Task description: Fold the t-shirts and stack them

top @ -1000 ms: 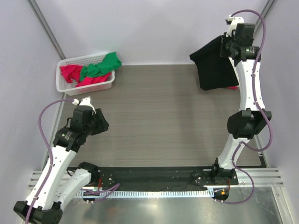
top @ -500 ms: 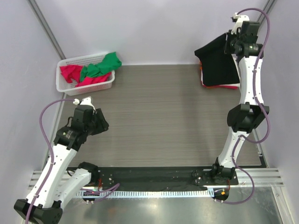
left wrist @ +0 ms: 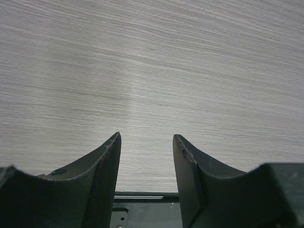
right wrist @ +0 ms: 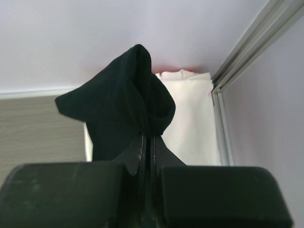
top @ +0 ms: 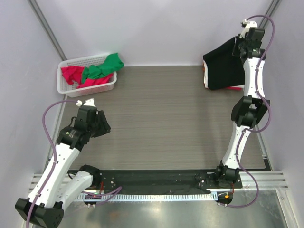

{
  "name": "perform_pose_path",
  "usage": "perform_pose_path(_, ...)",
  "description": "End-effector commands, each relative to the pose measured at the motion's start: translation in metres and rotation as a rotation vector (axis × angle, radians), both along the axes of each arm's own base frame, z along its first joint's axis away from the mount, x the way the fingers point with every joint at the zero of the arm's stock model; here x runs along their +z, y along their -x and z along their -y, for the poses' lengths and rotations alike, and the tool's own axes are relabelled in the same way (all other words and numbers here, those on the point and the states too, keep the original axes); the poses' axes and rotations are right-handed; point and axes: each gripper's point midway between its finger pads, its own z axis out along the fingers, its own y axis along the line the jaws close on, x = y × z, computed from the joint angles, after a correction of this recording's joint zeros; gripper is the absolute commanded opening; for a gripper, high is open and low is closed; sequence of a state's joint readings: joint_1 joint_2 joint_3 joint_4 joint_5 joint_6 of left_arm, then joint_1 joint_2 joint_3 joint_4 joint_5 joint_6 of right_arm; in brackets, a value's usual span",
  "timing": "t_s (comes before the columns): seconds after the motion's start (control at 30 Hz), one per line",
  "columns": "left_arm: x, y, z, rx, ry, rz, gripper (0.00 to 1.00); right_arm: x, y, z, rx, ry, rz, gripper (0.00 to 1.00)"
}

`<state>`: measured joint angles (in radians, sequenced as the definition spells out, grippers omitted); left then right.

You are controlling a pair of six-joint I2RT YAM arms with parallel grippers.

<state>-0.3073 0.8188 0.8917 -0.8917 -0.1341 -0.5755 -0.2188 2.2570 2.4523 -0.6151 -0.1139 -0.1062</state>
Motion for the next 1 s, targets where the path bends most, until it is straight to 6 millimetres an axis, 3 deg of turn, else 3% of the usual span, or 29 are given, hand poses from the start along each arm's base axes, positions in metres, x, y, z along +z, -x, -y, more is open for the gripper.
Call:
perform_pose_path(0.0, 0.011, -0.005, -0.004, 0.033, -0.003, 0.032, 0.49, 0.041, -0.03, 0.025, -0.063, 0.038, 0.21, 0.01)
perform_pose_path(0.13, 0.009, -0.005, -0.005, 0.041, -0.007, 0.026, 0.49, 0.013, -0.05, 0.051, -0.144, 0.058, 0.225, 0.01)
perform_pose_path(0.27, 0.009, -0.006, -0.006, 0.049, -0.011, 0.027, 0.49, -0.031, -0.07, 0.075, -0.212, 0.047, 0.233, 0.01)
perform_pose_path(0.53, 0.01, -0.006, -0.008, 0.055, -0.014, 0.038, 0.49, -0.093, -0.087, 0.106, -0.391, 0.01, 0.254, 0.05)
perform_pose_path(0.6, 0.012, -0.005, -0.008, 0.055, -0.01, 0.048, 0.5, -0.091, -0.086, 0.109, -0.419, -0.008, 0.269, 0.22)
perform_pose_path(0.63, 0.013, -0.005, -0.008, 0.056, -0.01, 0.053, 0.5, -0.084, -0.084, 0.111, -0.432, -0.013, 0.279, 0.38)
perform_pose_path(0.67, 0.014, -0.005, -0.009, 0.057, -0.008, 0.061, 0.5, -0.075, -0.083, 0.11, -0.446, -0.035, 0.303, 0.75)
perform_pose_path(0.7, 0.016, -0.004, -0.009, 0.056, -0.004, 0.069, 0.5, -0.073, -0.081, 0.11, -0.454, -0.039, 0.303, 0.84)
perform_pose_path(0.73, 0.016, -0.004, -0.009, 0.057, -0.003, 0.073, 0.5, -0.049, -0.075, 0.11, -0.465, -0.038, 0.337, 0.9)
perform_pose_path(0.77, 0.016, -0.004, -0.009, 0.058, -0.005, 0.075, 0.5, -0.038, -0.073, 0.111, -0.471, -0.041, 0.357, 0.99)
perform_pose_path(0.8, 0.018, -0.004, -0.009, 0.057, -0.002, 0.082, 0.5, -0.034, -0.07, 0.109, -0.475, -0.042, 0.358, 1.0)
perform_pose_path(0.83, 0.02, -0.003, -0.009, 0.056, 0.002, 0.091, 0.5, -0.007, -0.062, 0.109, -0.481, -0.042, 0.394, 1.0)
perform_pose_path(0.93, 0.026, -0.001, -0.011, 0.058, 0.007, 0.118, 0.5, 0.01, -0.052, 0.104, -0.474, -0.057, 0.411, 1.0)
perform_pose_path(0.97, 0.026, -0.001, -0.011, 0.06, 0.007, 0.123, 0.5, 0.03, -0.047, 0.097, -0.447, -0.072, 0.434, 1.0)
